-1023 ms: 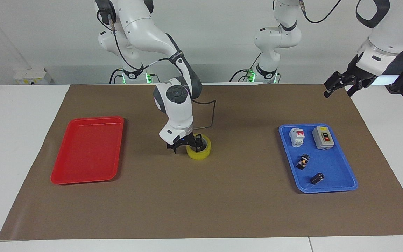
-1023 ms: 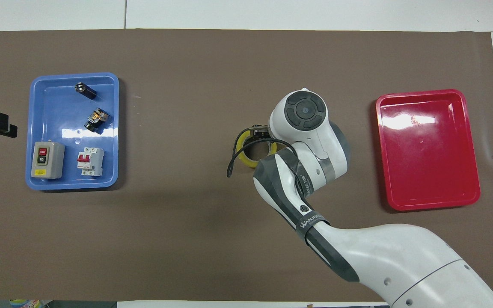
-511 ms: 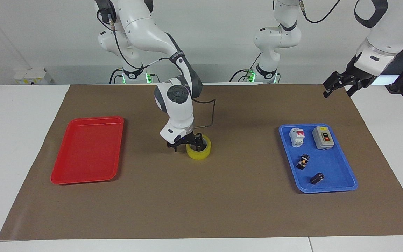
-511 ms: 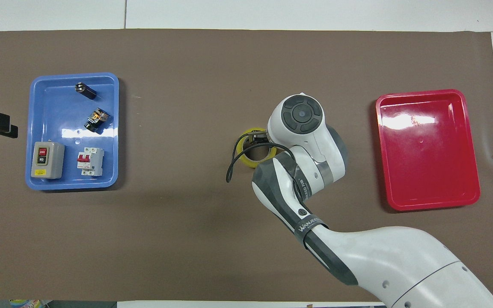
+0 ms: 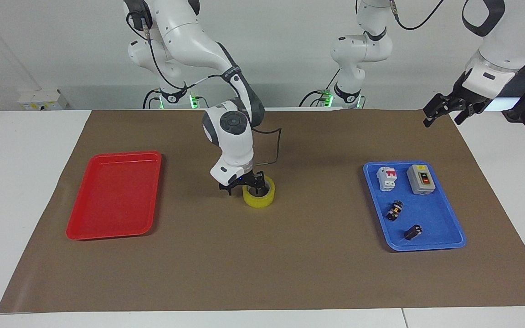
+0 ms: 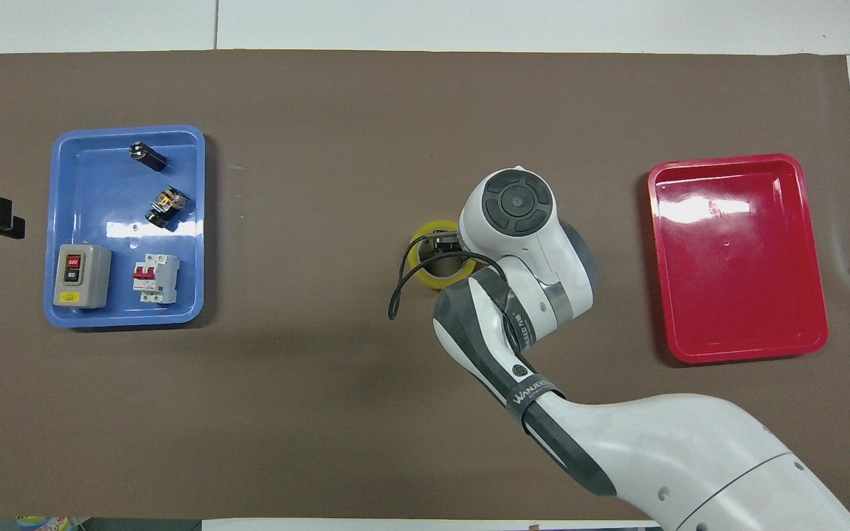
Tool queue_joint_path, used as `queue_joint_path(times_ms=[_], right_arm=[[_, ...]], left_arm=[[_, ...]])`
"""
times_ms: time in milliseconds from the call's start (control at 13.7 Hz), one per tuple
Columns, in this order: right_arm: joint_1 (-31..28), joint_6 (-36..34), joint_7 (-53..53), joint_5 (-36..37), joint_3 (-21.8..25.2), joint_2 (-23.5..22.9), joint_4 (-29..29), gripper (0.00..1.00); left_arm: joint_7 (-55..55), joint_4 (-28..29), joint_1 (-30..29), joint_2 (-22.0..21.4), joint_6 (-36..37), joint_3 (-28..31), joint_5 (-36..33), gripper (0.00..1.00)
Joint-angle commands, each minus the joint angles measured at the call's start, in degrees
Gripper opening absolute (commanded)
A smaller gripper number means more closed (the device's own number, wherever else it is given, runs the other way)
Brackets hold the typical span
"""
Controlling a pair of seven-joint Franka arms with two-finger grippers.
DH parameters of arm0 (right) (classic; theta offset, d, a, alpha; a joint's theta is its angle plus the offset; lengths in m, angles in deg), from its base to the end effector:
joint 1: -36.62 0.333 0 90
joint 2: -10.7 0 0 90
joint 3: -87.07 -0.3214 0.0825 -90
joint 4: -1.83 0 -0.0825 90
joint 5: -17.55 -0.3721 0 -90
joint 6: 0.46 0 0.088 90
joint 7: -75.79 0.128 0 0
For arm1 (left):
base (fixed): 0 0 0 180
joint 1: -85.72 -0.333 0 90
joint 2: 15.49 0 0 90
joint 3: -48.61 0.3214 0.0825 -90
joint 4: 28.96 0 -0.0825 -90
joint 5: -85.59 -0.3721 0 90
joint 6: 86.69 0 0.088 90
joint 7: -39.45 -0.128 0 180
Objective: Place and move tape with both arms
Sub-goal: 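Carry the tape with the right gripper and lower it into the red tray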
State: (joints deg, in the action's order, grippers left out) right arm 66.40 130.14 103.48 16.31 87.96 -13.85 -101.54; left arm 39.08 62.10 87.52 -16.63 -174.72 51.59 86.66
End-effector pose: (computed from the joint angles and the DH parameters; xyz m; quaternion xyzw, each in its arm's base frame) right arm 0.5655 0.3138 0.3038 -0.9997 -0.0044 -0.0182 0.0157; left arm 0.5317 0.0088 0.6082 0.9998 0.0069 -0.0164 0.0101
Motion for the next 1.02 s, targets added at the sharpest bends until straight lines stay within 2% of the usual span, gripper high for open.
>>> queue_joint_path(times_ms=[0, 73, 146, 292, 438, 584, 658, 877, 950], right_arm=[[-0.2, -1.4, 1.1, -0.9, -0.8, 1.5, -1.5, 0.9], [-0.2, -1.9, 1.0, -0.9, -0.8, 1.6, -1.6, 0.9], [-0.2, -1.9, 1.0, -0.9, -0.8, 1.6, -1.6, 0.85], [-0.3, -1.8, 0.6, -0.9, -0.8, 1.6, -1.6, 0.66], [-0.3, -1.7, 0.5, -0.9, -0.8, 1.6, -1.6, 0.58], [-0.3, -1.7, 0.5, -0.9, -0.9, 1.6, -1.6, 0.46], [-0.3, -1.7, 0.4, -0.9, -0.9, 1.6, -1.6, 0.38], [-0.6, -1.9, 0.3, -0.9, -0.9, 1.5, -1.5, 0.0], [-0.8, -2.4, -0.6, -0.9, -0.9, 1.6, -1.5, 0.0]], left_arm=[[-1.1, 0.8, -0.5, -1.2, 0.3, -0.1, -1.3, 1.0], [-1.0, 0.9, -0.5, -1.3, 0.5, -0.1, -1.3, 1.0], [-0.6, 0.9, -0.5, -1.3, 0.3, -0.1, -1.3, 1.0], [-0.6, 0.9, -0.2, -1.2, 0.4, -0.1, -1.3, 1.0], [-0.6, 0.9, -0.3, -1.2, 0.4, -0.1, -1.3, 1.0], [-0.6, 0.9, -0.3, -1.3, 0.4, -0.1, -1.3, 1.0], [-0.6, 0.9, -0.3, -1.2, 0.4, -0.1, -1.3, 1.0], [-0.6, 0.9, -0.3, -1.2, 0.4, -0.1, -1.3, 1.0], [-0.6, 0.9, -0.3, -1.3, 0.4, -0.1, -1.3, 1.0]])
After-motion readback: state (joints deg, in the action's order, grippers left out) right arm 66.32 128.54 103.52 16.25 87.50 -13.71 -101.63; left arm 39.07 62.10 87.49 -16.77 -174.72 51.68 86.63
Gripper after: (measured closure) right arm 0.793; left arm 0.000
